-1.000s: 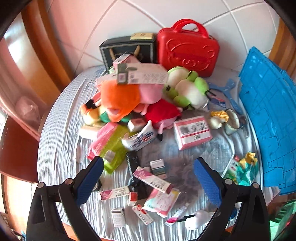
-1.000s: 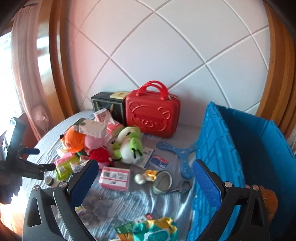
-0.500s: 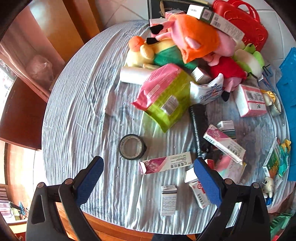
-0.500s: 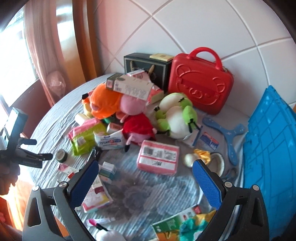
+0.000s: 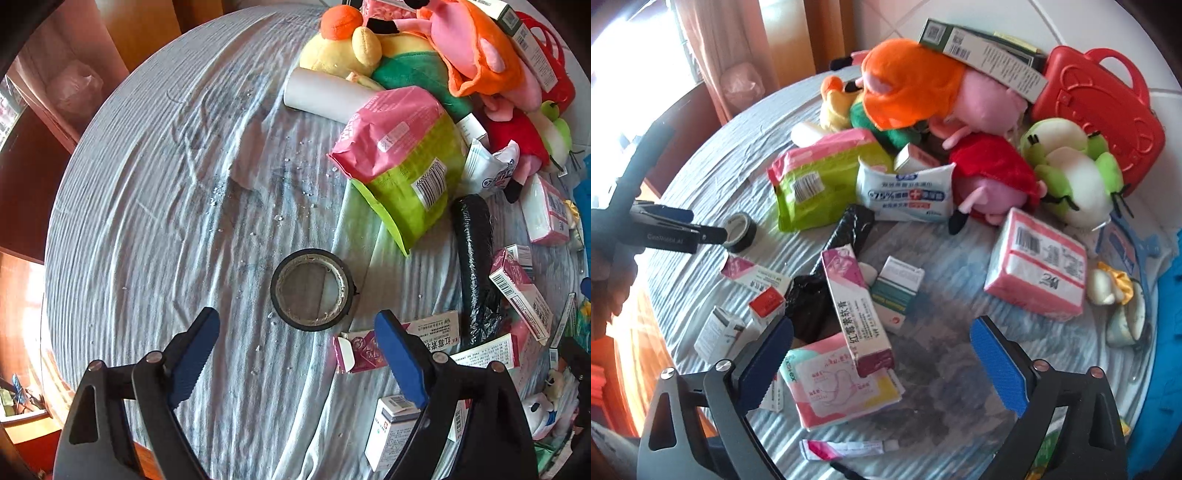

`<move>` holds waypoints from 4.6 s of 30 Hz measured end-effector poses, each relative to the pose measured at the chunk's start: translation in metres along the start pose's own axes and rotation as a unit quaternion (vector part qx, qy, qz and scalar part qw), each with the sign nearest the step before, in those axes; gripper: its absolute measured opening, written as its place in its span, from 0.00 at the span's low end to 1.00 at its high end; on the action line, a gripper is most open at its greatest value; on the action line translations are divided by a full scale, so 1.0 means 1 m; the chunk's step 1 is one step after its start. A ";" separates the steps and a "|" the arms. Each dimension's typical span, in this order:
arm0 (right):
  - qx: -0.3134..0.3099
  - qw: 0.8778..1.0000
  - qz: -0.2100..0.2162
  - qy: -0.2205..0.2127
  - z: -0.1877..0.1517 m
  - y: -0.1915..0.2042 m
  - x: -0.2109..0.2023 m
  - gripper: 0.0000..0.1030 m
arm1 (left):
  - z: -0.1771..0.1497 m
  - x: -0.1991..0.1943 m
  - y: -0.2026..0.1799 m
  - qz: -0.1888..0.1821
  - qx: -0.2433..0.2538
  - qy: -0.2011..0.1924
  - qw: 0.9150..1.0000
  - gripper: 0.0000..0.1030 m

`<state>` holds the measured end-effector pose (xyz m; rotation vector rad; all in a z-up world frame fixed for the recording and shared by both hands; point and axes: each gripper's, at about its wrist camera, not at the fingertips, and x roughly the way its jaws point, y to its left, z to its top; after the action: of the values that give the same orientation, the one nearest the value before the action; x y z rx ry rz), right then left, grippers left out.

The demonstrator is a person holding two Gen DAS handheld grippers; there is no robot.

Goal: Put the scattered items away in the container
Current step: 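Grasp the black tape roll with the left tool while the right tool grasps the red-and-white ointment box, then lift the tape roll and ointment box and carry them over the blue crate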

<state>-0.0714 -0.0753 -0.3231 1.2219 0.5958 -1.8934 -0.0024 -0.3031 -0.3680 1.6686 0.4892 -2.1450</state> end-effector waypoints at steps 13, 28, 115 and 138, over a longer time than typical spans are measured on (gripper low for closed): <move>0.002 0.999 0.022 0.047 -0.003 0.005 0.047 0.34 | 0.004 0.032 -0.018 -0.002 0.036 -0.004 0.999 0.56; 0.004 0.999 0.043 0.012 0.007 0.008 0.016 0.26 | 0.006 0.005 0.000 -0.004 0.011 -0.029 1.000 0.55; 0.209 0.922 -0.118 -0.303 -0.165 -0.326 -0.411 0.26 | 0.018 -0.329 -0.554 -0.148 0.330 -0.274 0.891 0.55; 0.308 0.891 -0.173 -0.286 -0.263 -0.402 -0.434 0.26 | -0.021 -0.333 -0.709 -0.201 0.431 -0.251 0.843 0.55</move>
<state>-0.1608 0.5063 -0.0541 0.8572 -0.1454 -2.7231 -0.2610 0.3500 -0.0199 1.2909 -0.4015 -3.2901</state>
